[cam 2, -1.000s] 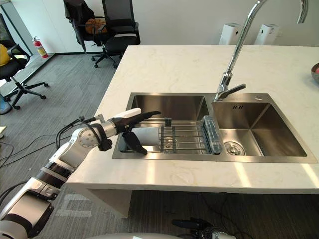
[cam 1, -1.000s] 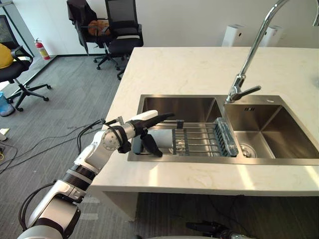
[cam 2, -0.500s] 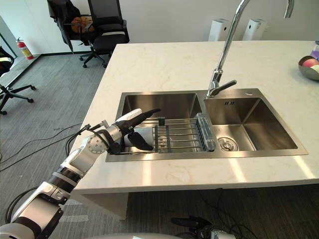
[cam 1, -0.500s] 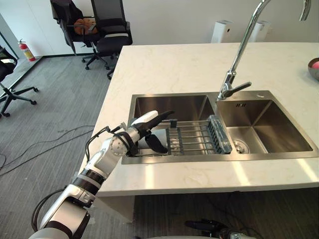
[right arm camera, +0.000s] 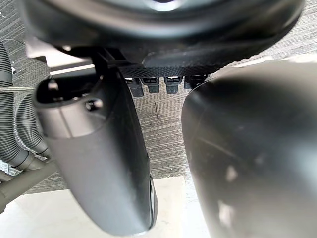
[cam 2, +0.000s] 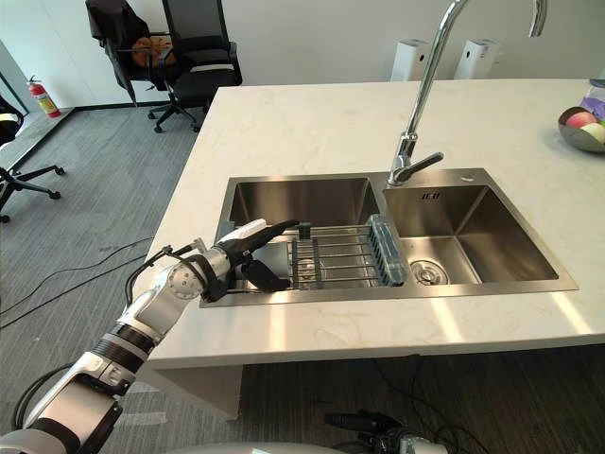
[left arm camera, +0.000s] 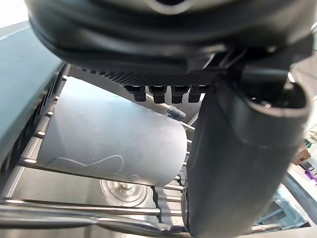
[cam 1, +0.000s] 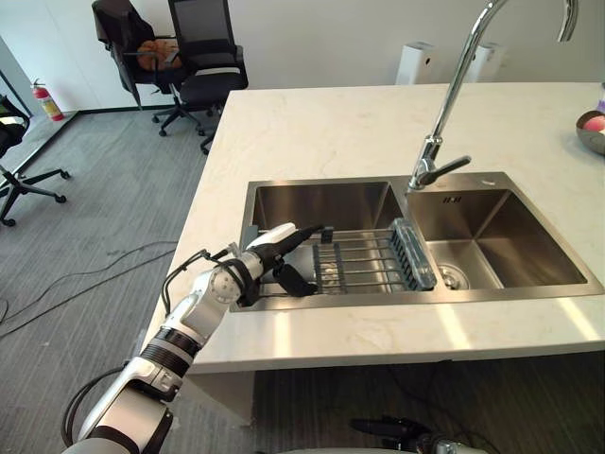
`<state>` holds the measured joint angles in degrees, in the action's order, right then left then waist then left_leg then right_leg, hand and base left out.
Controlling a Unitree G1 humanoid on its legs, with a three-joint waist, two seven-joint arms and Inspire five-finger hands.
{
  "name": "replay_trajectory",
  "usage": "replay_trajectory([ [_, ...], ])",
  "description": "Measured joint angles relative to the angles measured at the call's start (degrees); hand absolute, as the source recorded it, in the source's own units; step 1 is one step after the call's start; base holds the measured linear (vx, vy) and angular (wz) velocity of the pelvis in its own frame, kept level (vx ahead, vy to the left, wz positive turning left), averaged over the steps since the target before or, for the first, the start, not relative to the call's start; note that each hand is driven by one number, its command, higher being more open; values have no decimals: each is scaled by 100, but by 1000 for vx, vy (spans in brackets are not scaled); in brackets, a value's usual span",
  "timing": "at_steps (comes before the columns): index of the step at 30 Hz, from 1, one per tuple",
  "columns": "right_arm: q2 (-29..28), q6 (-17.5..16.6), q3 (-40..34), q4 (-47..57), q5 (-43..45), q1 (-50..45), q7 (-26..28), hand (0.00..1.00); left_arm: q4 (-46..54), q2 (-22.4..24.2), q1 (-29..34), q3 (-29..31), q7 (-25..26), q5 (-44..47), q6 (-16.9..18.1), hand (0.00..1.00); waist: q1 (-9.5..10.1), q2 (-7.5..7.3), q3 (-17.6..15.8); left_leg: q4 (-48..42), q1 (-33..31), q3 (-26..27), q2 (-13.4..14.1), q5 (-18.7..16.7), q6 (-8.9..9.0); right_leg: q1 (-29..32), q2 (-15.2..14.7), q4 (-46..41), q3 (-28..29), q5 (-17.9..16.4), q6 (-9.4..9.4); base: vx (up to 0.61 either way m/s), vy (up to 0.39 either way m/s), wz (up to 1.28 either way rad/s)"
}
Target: Walk over to the sink, pick up the cup, carry it to the dishwasher, place the cup inside the dishwasher, then close the dishwasher door
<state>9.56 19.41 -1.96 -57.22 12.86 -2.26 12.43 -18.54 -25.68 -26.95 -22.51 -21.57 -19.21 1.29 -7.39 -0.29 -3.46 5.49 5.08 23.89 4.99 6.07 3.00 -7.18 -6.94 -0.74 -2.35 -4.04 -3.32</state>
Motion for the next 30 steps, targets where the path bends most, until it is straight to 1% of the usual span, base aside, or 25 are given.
replay_trajectory([
  [4,2,27,-2,0,-1,4,2,100,-3,0,-61,28,-252,-18,-140,100,-11,2,11,0,0,0,1,-3,4,-3,2,7,-3,0,-1,0,0,0],
  [8,3,53,-2,2,-4,12,10,100,-107,0,-258,24,-610,-202,-383,100,-60,7,45,0,1,-2,1,-3,4,-4,2,8,-3,0,-1,0,0,0],
  [11,3,84,0,7,-4,58,26,100,-275,2,-499,-15,-887,-402,-627,100,-138,7,63,1,6,-2,0,-3,4,-3,0,19,0,-2,-2,0,0,0],
  [16,3,124,-1,29,-4,61,40,100,-715,12,-821,-55,-1078,-787,-861,100,-204,10,107,1,5,17,3,-13,14,2,3,35,21,-2,-1,0,0,0],
  [19,6,144,-12,24,-4,27,46,100,-869,36,-827,-47,-1051,-822,-761,100,-210,15,187,0,4,39,2,-30,23,6,4,58,41,-1,0,0,0,-3],
  [22,6,178,-55,18,-3,18,46,100,-1120,163,-828,-32,-839,-1176,-557,100,-213,21,218,0,6,47,2,-31,24,6,5,58,49,2,3,0,0,-1],
  [23,5,178,-74,19,-2,2,47,100,-1221,224,-829,-15,-720,-1302,-516,100,-213,24,220,1,16,62,3,-31,24,6,5,58,67,10,7,0,0,-5],
  [25,-6,182,-140,18,-1,-1,50,100,-1316,274,-828,37,-646,-1413,-460,100,-213,25,220,1,29,80,4,-32,24,6,5,58,86,15,8,-3,-1,-8],
  [26,-9,182,-197,19,0,-10,76,100,-1452,348,-828,133,-536,-1466,-443,0,-212,26,220,1,49,120,6,-34,23,7,6,59,129,21,12,-13,-2,-12],
  [30,-14,179,-233,39,2,-44,96,100,-1659,461,-828,249,-210,-1670,-439,0,-213,30,221,1,80,212,9,-63,40,29,8,59,225,39,22,-27,-3,-13],
])
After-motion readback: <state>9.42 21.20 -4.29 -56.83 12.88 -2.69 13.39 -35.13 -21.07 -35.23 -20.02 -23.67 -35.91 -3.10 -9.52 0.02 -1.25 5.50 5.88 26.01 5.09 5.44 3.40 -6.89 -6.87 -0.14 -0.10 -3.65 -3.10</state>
